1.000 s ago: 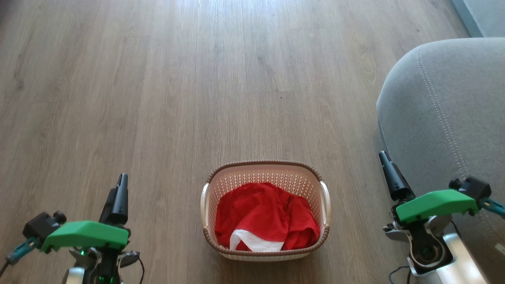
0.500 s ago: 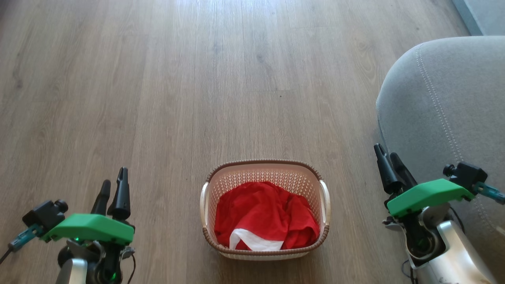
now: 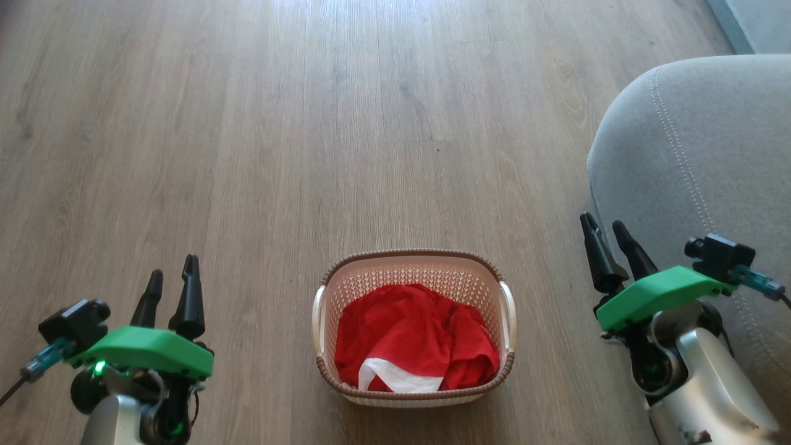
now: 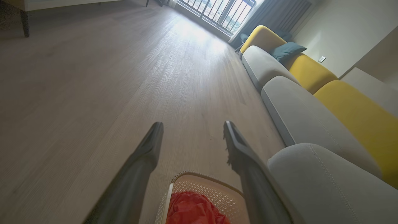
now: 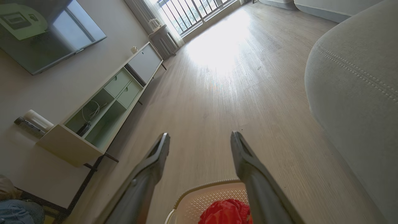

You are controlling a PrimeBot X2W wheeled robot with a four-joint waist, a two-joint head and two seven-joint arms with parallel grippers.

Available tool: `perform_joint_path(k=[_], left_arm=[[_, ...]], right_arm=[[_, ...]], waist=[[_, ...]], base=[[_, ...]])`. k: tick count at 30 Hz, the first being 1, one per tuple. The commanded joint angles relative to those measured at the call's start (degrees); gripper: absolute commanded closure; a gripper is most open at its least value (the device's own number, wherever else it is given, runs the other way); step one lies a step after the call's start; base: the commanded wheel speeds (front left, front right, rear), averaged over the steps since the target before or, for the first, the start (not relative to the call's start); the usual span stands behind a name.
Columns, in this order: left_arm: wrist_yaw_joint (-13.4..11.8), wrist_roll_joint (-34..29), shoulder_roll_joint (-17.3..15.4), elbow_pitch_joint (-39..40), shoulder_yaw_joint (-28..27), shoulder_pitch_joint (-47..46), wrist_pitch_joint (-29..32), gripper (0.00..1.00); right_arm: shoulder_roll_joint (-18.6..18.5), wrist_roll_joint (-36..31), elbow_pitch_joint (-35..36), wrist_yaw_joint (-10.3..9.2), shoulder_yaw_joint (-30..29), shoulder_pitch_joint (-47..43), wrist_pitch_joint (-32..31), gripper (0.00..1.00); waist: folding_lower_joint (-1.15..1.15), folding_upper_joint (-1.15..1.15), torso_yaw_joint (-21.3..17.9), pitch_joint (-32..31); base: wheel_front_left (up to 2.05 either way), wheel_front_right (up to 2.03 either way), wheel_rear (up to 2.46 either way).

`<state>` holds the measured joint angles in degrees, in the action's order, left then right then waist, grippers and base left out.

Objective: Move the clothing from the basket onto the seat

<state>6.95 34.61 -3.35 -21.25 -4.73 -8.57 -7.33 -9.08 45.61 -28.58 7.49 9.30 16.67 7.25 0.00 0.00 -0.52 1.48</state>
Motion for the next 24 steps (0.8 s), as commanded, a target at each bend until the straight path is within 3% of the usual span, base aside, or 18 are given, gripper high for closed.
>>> perform_joint_path(k=[1, 24], left_arm=[[0.3, -2.4, -1.1, 1.7, -1.5, -3.6, -1.0, 0.0], [0.5, -18.4, -1.6, -0.1, -2.3, -6.8, -4.7, 0.0]], right_arm=[[-1.0, -2.3, 1.4, 0.0, 0.9, 3.6, 1.1, 0.0], [-1.8, -19.4, 0.3, 0.0, 1.6, 7.6, 4.8, 0.0]], waist=[[0.0, 0.0, 0.0, 0.0], [0.0, 0.0, 0.0, 0.7]], base=[[0.0, 0.0, 0.0], [0.0, 0.0, 0.0]])
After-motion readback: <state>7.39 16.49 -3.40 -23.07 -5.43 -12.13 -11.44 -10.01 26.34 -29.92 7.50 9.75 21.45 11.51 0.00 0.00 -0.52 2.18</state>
